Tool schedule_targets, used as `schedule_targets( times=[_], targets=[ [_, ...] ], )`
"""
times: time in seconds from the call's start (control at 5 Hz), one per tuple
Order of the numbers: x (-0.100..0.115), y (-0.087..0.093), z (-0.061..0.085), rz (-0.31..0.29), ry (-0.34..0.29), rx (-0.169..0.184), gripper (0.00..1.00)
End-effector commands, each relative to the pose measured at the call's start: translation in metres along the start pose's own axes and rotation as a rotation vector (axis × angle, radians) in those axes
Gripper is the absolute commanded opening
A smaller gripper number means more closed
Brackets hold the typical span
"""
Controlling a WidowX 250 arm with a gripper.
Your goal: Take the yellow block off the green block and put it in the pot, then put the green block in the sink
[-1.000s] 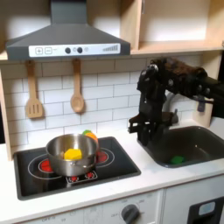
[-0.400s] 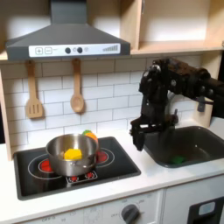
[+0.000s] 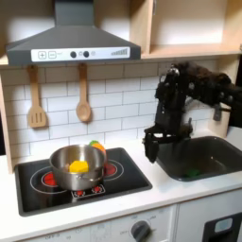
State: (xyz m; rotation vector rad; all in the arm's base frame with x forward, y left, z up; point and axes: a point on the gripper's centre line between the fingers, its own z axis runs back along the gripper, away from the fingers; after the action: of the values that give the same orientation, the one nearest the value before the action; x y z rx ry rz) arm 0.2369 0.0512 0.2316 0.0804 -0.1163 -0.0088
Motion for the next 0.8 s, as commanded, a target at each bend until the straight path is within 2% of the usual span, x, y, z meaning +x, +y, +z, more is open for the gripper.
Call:
schedule_targets(
  times=[0.0,0.2,0.4,0.6],
  targets=[
    [0.000,0.001,0.000,0.006,-0.001,0.003,1.00],
    [0.000,-0.002,-0.012,0.036,0.018,-0.042,1.00],
    [-0.004,-0.002,-0.028,0.024,0.066,-0.030,1.00],
    [-0.007,-0.002,-0.038,0.058,0.078,-0.048,1.00]
  ],
)
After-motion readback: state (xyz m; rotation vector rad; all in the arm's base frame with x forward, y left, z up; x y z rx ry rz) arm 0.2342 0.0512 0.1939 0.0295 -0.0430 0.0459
